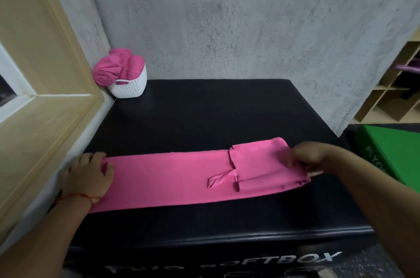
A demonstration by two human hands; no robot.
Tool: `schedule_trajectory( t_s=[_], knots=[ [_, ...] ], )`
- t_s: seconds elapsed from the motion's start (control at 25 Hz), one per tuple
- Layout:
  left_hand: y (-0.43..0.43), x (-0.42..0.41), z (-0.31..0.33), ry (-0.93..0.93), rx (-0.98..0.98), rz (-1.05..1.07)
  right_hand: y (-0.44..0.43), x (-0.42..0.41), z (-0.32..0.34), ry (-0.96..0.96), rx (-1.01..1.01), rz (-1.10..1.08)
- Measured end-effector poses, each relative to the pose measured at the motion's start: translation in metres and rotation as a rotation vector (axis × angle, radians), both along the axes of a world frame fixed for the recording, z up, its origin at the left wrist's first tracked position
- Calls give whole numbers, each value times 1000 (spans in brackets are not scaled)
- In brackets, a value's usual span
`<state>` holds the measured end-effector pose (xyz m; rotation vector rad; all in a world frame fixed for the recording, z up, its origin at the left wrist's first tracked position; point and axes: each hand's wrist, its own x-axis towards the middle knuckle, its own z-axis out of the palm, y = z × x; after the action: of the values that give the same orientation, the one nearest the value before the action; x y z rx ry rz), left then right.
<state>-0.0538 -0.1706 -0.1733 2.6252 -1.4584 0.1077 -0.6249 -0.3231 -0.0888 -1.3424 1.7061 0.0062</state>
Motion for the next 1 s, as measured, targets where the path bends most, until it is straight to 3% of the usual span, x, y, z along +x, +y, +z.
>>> schedule_trajectory(
  t_s=[0.08,0.16,0.24,0.36,0.48,0.68,0.84,1.0],
  knots=[
    [-2,-7,11,-56,27,-14,-46,20,37,56,-331,23],
    [-4,-26,18,-52,99,-60,-105,41,70,-172,-732,-101],
    [-6,-53,25,-5,62,-177,-144,54,80,-273,-921,-194],
    [-9,-95,26,171,3,-292,-139,68,50,-98,-851,-47],
    [-16,-134,24,356,-39,-373,-112,64,11,-74,-744,-5],
    [-13,-188,-1,307,-126,-584,-77,60,-14,-84,-686,31],
    [-2,-221,-6,488,-182,-423,-18,60,-32,-185,-590,81],
    [22,-246,5,399,-94,-334,56,53,-56,-220,-641,270]
  ],
)
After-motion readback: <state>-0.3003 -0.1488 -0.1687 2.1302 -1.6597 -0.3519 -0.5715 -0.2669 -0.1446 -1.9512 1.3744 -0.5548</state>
